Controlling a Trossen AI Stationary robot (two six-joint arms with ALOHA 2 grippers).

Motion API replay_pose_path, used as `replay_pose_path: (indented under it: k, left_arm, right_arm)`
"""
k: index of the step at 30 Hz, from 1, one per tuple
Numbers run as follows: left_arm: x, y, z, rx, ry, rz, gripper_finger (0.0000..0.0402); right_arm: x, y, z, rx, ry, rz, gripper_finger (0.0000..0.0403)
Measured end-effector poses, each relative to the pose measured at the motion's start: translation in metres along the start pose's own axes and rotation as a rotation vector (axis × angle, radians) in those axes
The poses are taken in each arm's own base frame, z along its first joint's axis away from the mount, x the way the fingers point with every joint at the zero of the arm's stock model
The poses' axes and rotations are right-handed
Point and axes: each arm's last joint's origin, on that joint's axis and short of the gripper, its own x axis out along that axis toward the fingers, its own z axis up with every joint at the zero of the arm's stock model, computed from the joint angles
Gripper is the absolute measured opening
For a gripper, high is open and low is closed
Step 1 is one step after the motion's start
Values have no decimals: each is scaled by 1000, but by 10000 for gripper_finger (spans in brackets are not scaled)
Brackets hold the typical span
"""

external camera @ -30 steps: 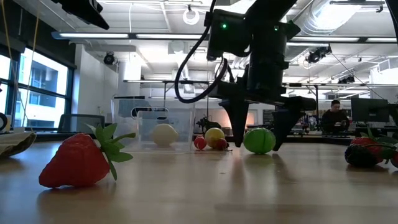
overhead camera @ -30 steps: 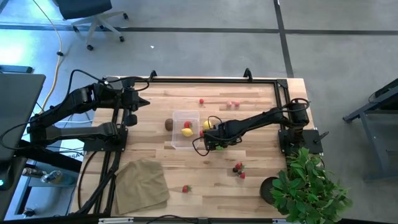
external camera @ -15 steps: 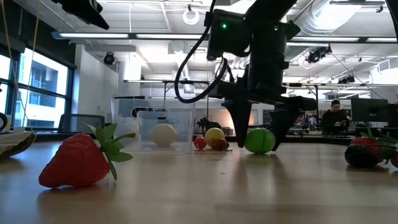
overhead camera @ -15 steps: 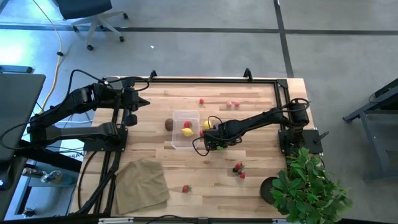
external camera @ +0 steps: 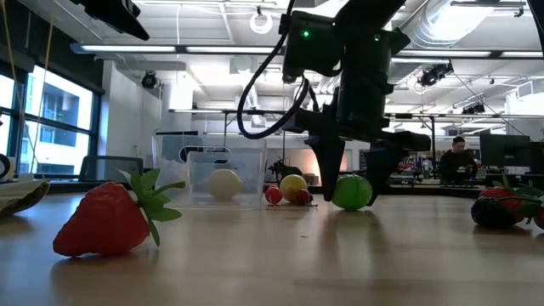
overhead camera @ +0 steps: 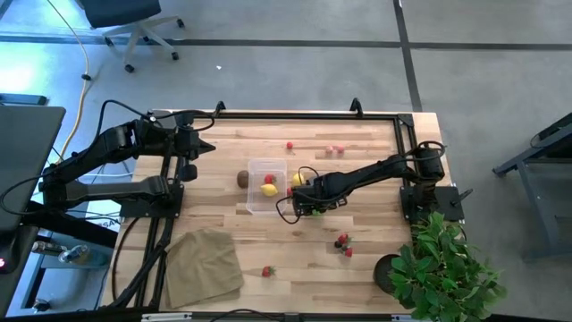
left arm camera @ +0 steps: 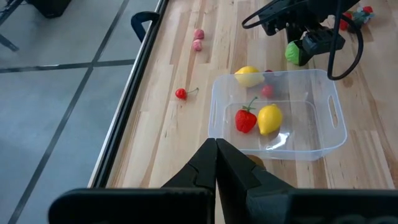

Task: Pick and placing Produce into tupperware
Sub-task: Put the cabbage into the transparent bin

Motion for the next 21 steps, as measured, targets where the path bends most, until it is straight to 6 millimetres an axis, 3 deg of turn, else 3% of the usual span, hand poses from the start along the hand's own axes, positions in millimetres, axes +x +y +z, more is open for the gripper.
replay_pose_path:
  k: [6,10,21]
  left_arm:
    - [0,0,0,0,0,0,1]
    - [0,0,0,0,0,0,1]
    - [0,0,0,0,0,0,1]
  right_arm:
    - [-4,1,0,-28,-4,20,230]
    - [-21,2,1,-54,-22,71,230]
    - [-107,2,5,-296,-337,355,230]
